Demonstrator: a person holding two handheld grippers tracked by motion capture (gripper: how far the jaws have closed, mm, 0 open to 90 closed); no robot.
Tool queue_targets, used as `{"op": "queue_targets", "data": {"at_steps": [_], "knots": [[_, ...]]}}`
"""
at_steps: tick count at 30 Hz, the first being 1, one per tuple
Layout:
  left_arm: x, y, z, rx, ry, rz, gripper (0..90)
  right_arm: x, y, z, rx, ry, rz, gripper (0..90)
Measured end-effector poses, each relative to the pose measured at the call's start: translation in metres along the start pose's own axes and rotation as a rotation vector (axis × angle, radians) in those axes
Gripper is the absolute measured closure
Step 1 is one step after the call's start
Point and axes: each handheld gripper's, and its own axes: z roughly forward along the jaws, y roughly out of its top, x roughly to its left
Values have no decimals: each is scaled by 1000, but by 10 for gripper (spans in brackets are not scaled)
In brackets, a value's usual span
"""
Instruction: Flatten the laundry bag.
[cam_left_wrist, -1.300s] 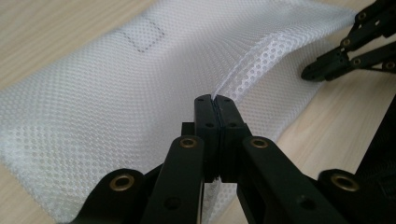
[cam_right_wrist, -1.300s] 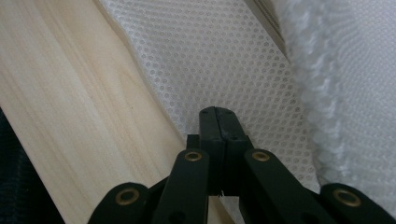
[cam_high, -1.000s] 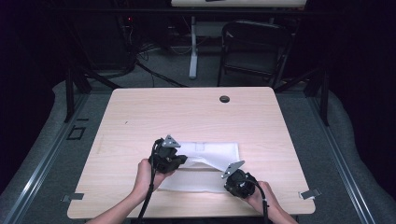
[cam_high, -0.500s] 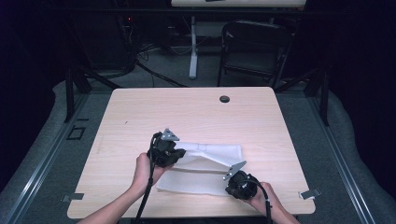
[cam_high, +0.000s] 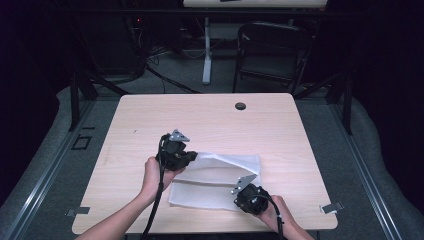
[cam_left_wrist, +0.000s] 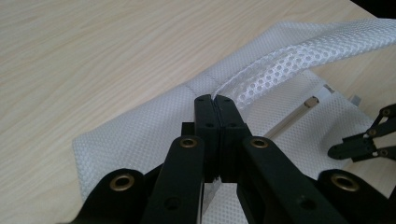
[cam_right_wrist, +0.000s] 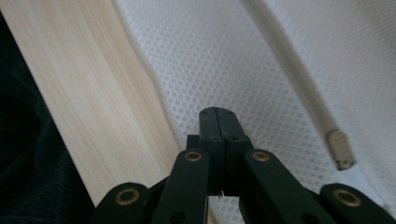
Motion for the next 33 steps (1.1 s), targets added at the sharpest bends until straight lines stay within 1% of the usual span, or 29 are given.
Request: {"op": "queue_targets", "data": {"at_steps": [1,2,3,4,5,7,8,10,11,14,15,17,19,21,22,23,26,32,33], "knots": [[0,1,1,-8,6,-3,898,1,-2,4,3,0,4,900],[0,2,1,-8,6,-7,898,0,-2,3,2,1,5,900],[1,3,2,-8,14,-6,898,0,-2,3,2,4,12,900],[2,4,2,-10,20,-5,898,-1,-2,3,7,6,8,900],[2,6,2,-7,38,8,898,-1,-3,3,4,10,3,900],[3,8,2,-8,43,3,898,-1,-3,3,5,28,1,900],[4,9,2,-11,51,8,898,-1,-4,3,2,37,6,900],[7,12,2,-9,59,3,898,-2,-4,2,8,52,-2,900],[9,14,1,-13,63,2,898,-1,-5,2,5,53,5,900],[13,17,1,-19,78,-7,897,-1,-6,2,8,65,2,900],[14,19,1,-17,83,-5,898,-2,-6,1,19,70,-10,900],[17,21,1,-20,89,-10,898,-1,-7,1,14,75,-4,900],[19,23,1,-29,98,-13,897,-1,-8,0,23,80,-4,900],[21,26,1,-29,107,-14,897,-2,-8,-1,30,94,-8,900],[22,27,1,-31,113,-12,897,-1,-9,-1,24,94,-1,900],[23,28,1,-26,114,-10,897,-1,-9,-1,23,103,2,900],[26,32,2,-32,127,-13,897,-1,-11,-2,32,110,-3,900],[33,39,9,-32,153,-27,897,-2,-13,-4,42,129,-6,900],[34,40,11,-29,153,-30,897,-3,-14,-5,50,138,-14,900]]}}
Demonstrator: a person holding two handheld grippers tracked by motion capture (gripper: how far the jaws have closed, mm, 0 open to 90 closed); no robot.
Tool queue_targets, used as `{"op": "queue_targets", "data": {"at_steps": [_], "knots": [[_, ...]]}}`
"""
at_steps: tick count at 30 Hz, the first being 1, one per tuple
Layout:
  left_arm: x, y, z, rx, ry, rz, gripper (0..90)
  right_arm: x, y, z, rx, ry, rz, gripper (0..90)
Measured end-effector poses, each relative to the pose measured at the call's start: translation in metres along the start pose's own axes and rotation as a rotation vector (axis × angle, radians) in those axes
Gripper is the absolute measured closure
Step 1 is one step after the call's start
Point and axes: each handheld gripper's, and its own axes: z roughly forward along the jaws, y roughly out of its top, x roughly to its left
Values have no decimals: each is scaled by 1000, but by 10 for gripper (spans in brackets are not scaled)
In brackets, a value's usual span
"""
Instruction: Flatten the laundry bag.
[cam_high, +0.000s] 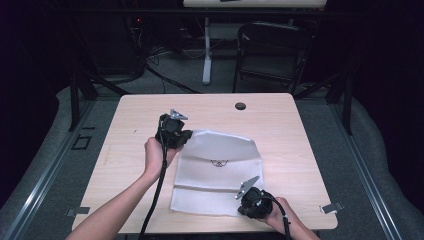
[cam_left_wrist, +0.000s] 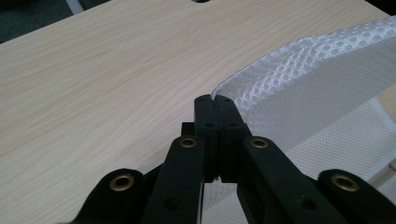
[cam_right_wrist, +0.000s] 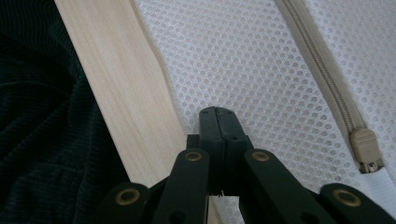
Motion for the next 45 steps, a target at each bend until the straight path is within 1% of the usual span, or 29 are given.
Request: {"op": "queue_targets", "data": {"at_steps": [1,3,9,10,11,12,14,17,18,19,23,24,25,26,27,28,31,34,36,37,39,41,42,44,45], "knots": [[0,1,2,0,6,-2,897,0,-1,0,-5,3,10,900],[1,2,5,7,13,2,897,-1,-2,0,-8,7,13,900],[3,6,14,17,37,1,897,-1,-3,-2,6,16,6,900],[3,7,15,21,40,1,897,-1,-4,-1,-1,13,11,900],[4,7,17,20,44,1,897,-1,-4,-2,5,5,6,900],[4,7,19,16,42,-1,897,-1,-4,-2,-2,11,5,900],[5,8,22,19,51,-3,897,-2,-4,-2,7,4,2,900],[6,9,27,21,52,-6,897,-2,-4,-3,10,10,0,900],[7,9,29,20,63,-9,897,-2,-5,-2,-4,20,12,900],[8,9,31,22,59,-14,897,-2,-5,-2,-2,22,13,900],[14,8,40,31,78,-31,897,-3,-6,-3,8,23,11,900],[15,8,41,32,76,-36,897,-4,-6,-3,8,25,12,900],[16,7,43,32,81,-40,897,-4,-6,-3,12,30,11,900],[16,7,44,34,85,-40,897,-4,-7,-4,11,21,12,900],[17,7,45,35,81,-41,897,-4,-7,-4,9,23,17,900],[18,6,46,27,83,-42,897,-4,-7,-4,6,28,19,900],[20,6,50,22,91,-50,897,-4,-7,-4,11,23,16,900],[23,5,54,24,89,-57,898,-4,-8,-4,12,27,15,900],[23,5,56,24,97,-62,897,-4,-8,-4,15,31,13,900],[24,5,57,24,103,-60,897,-3,-8,-3,-6,48,29,900],[24,5,61,27,112,-59,897,-4,-8,-4,21,42,4,900],[25,5,64,27,123,-67,897,-3,-8,-4,7,40,6,900],[26,6,66,33,123,-66,897,-3,-8,-4,18,44,1,900],[27,7,70,36,139,-61,897,-3,-8,-4,15,41,1,900],[27,7,72,42,146,-56,897,-4,-7,-4,22,28,-8,900]]}}
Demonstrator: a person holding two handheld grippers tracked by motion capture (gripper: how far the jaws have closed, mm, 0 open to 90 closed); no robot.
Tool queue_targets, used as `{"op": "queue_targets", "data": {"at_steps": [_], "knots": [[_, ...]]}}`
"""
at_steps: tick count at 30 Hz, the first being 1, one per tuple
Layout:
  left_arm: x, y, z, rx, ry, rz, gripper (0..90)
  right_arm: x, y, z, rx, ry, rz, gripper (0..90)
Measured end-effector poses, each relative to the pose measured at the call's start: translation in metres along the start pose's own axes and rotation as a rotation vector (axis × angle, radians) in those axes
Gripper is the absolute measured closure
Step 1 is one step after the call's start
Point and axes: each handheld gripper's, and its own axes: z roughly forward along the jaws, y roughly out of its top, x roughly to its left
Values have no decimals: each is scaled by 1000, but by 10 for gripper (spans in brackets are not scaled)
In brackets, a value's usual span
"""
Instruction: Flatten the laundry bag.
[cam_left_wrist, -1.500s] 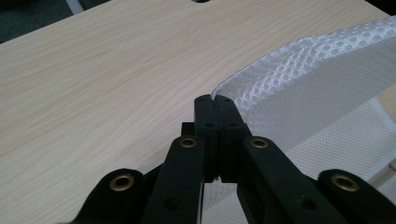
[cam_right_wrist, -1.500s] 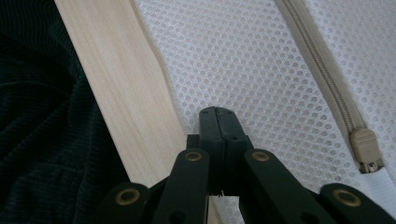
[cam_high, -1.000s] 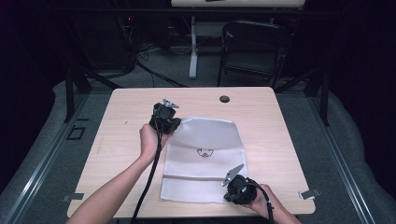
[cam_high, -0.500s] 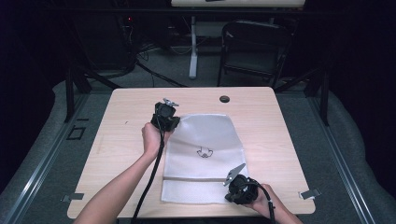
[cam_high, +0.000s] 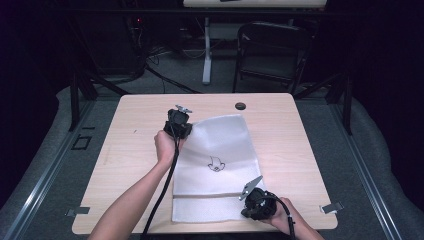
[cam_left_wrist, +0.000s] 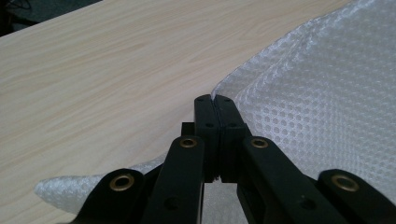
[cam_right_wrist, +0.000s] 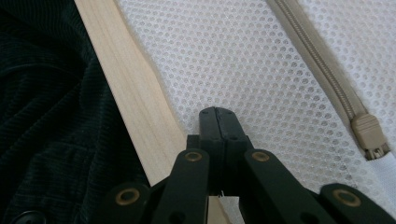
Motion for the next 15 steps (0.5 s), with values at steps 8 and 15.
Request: {"op": "queue_targets", "data": {"at_steps": [8,15], "knots": [[1,4,15,17,50,-3,895,3,6,5,-36,17,26,900],[0,12,26,36,75,-3,892,3,8,5,-28,11,33,900]]}}
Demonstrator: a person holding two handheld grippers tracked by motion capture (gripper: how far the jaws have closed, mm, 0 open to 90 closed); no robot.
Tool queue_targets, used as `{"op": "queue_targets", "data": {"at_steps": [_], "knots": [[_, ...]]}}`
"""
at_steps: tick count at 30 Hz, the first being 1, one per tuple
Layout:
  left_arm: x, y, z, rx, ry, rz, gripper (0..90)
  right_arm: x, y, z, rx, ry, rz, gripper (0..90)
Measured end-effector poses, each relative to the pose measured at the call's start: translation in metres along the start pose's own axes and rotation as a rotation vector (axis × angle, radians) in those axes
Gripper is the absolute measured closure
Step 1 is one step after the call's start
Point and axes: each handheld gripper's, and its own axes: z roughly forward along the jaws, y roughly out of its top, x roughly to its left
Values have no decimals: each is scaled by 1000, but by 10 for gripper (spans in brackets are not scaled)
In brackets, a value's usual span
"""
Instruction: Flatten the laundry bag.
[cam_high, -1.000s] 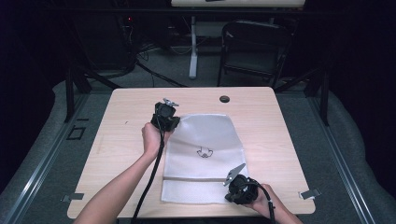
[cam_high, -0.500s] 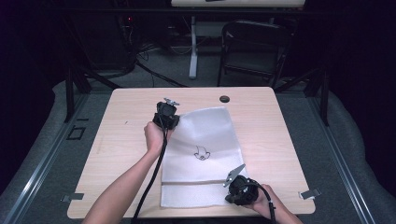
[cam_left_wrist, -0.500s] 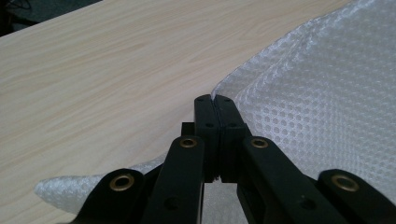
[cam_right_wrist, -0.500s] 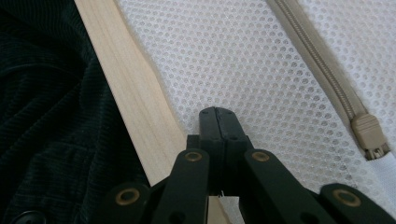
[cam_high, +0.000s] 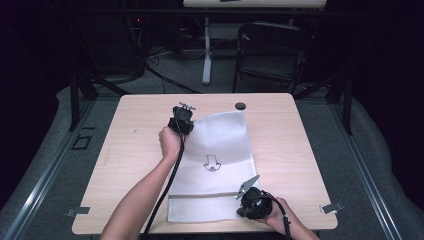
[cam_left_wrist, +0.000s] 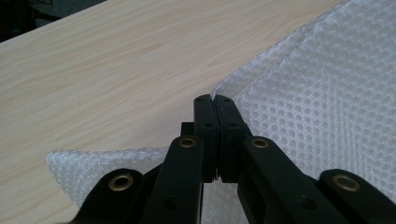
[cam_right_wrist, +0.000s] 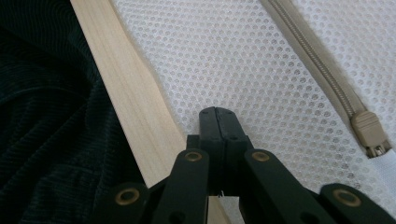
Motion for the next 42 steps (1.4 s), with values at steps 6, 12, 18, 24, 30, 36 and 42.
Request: {"op": "queue_targets", "data": {"at_steps": [6,12,18,24,30,36,42], "knots": [[-4,3,13,9,29,10,885,-1,1,-1,11,-6,-5,900],[-2,7,23,7,31,-5,853,-1,-1,2,-26,8,39,900],[3,11,22,-10,-9,-17,642,-2,-1,2,-33,21,58,900],[6,8,12,-1,-90,-21,354,-4,-1,1,-13,22,49,900],[4,-13,-9,-30,-183,12,194,-7,1,-6,-79,37,83,721],[1,-42,-32,-37,-246,47,98,-16,-2,-20,-105,-32,109,434],[-8,-73,-57,-36,-321,79,49,-25,-5,-28,-126,-65,145,230]]}}
